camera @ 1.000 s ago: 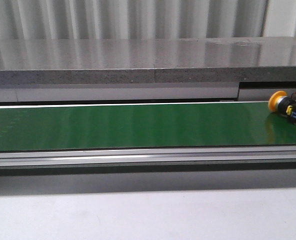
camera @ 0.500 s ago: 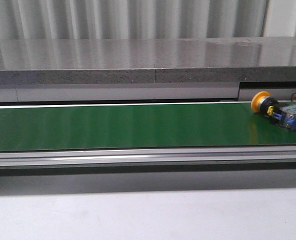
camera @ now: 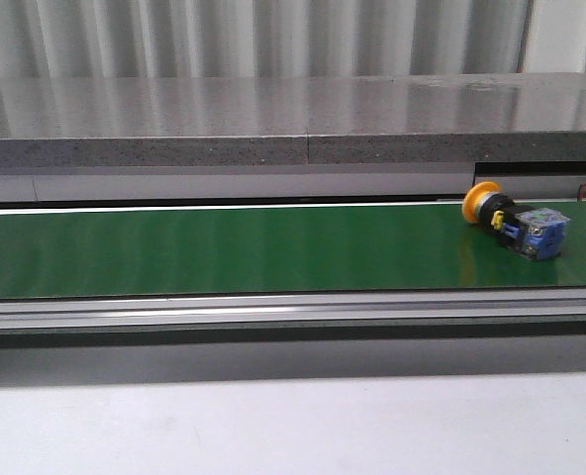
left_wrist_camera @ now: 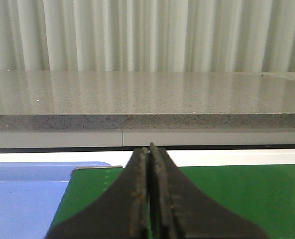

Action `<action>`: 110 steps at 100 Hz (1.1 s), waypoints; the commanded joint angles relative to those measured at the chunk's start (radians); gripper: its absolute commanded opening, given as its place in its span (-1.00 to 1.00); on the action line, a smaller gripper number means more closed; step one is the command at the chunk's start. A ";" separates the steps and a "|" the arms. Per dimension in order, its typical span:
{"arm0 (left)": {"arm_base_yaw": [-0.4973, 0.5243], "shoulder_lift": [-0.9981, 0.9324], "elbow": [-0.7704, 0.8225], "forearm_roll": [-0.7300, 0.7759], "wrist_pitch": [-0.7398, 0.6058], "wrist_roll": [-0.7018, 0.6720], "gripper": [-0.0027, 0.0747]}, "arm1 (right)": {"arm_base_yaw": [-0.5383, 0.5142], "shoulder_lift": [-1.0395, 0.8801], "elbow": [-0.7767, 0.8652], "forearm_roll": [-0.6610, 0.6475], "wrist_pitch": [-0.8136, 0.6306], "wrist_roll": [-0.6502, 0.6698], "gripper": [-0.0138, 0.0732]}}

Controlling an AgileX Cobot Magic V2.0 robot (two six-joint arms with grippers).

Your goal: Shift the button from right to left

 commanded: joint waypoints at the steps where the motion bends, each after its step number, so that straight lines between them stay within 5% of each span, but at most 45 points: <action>1: 0.000 -0.037 0.023 -0.006 -0.089 -0.009 -0.98 | 0.002 0.003 -0.024 0.008 -0.066 -0.013 -0.84; 27: 0.000 -0.037 -0.013 -0.014 -0.090 -0.009 -0.98 | 0.002 0.003 -0.024 0.008 -0.066 -0.013 -0.84; 53: 0.000 0.080 -0.287 -0.057 0.214 -0.009 -0.98 | 0.002 0.003 -0.024 0.008 -0.066 -0.013 -0.84; 91: 0.000 0.545 -0.813 -0.125 0.817 0.005 -0.98 | 0.002 0.003 -0.024 0.008 -0.066 -0.013 -0.84; 110: 0.000 0.688 -0.877 -0.125 0.879 0.005 -0.98 | 0.002 0.003 -0.024 0.008 -0.066 -0.013 -0.84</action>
